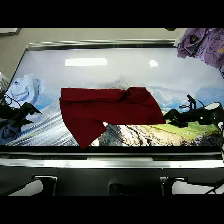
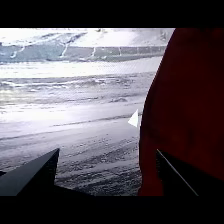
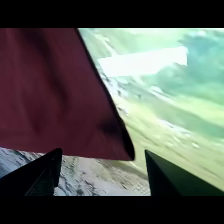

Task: Fold the clothes and pants, and hang the long-sleeved shirts on hangers.

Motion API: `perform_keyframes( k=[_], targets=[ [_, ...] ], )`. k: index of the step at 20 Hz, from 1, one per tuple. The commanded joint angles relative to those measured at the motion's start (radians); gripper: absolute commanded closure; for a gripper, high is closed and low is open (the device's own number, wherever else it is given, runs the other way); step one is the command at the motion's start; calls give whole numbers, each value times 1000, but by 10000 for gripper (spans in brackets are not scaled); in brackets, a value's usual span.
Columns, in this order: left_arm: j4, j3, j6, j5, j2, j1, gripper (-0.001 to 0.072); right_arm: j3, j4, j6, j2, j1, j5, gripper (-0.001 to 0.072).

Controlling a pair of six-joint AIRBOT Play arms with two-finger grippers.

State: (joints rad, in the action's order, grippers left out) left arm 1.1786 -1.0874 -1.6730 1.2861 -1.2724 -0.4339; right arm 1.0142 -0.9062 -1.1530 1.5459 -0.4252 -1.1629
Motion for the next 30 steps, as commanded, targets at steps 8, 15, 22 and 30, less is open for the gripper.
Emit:
perform_keyframes(
  k=[8, 15, 22, 30],
  targets=[
    [-9, 23, 22, -38, 0, -8, -3, -4, 116, 69, 86, 0, -63, 392],
    [-330, 261, 288, -234, -7, -7, -2, -4, 173, 76, 84, 0, -33, 680],
    [-439, 307, 396, -268, -117, 81, -2, -4, 170, 69, 37, 0, -35, 680],
    [-525, 237, 417, -337, -257, 185, 256, -4, 164, 53, 0, 0, -59, 681]
  ],
)
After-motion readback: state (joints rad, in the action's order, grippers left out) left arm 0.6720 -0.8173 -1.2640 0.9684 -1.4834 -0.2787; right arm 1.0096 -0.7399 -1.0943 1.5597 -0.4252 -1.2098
